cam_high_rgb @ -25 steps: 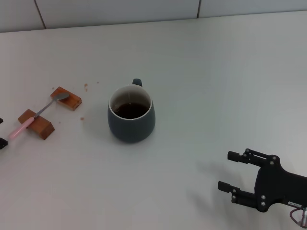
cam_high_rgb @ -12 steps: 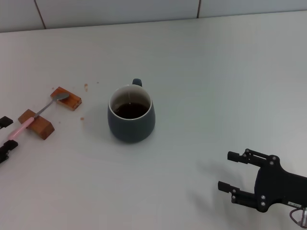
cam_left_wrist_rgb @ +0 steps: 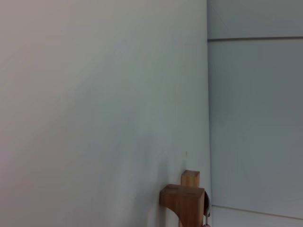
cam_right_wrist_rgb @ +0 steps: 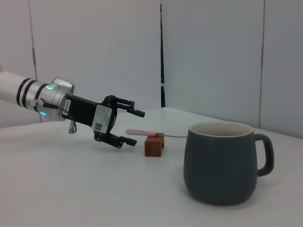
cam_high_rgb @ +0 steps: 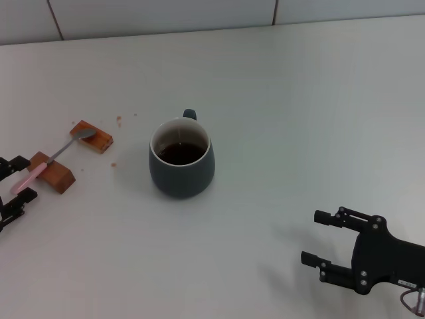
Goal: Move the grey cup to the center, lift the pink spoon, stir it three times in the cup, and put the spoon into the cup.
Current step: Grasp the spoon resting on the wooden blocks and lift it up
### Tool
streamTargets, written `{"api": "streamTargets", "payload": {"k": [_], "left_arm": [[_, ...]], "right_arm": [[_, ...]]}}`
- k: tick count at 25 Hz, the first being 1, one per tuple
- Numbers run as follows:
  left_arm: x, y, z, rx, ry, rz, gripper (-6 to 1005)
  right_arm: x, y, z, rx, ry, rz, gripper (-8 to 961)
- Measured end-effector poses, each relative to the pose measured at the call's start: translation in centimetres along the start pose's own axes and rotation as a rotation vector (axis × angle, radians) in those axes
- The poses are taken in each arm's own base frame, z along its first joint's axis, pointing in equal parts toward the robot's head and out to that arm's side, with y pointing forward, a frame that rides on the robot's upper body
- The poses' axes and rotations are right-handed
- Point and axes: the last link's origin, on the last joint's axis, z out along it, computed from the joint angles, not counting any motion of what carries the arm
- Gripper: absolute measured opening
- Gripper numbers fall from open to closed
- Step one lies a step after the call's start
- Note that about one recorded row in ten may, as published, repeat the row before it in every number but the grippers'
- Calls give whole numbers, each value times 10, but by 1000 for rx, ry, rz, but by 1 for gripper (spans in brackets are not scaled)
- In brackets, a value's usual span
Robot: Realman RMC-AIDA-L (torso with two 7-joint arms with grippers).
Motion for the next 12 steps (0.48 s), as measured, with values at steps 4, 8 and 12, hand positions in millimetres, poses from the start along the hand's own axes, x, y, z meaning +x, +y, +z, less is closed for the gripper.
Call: {"api": "streamTargets", "payload": {"k": [4, 8, 12], "left_arm": [[0, 1, 4, 2, 1, 3, 714], [0, 1, 7, 5, -1, 4, 714], [-1, 0, 11, 16, -1, 10, 713]], "right_arm": [[0, 0, 0, 1, -3, 1, 729], [-1, 0, 0, 4, -6, 3, 729], [-1, 0, 0, 5, -8, 6, 729]]}}
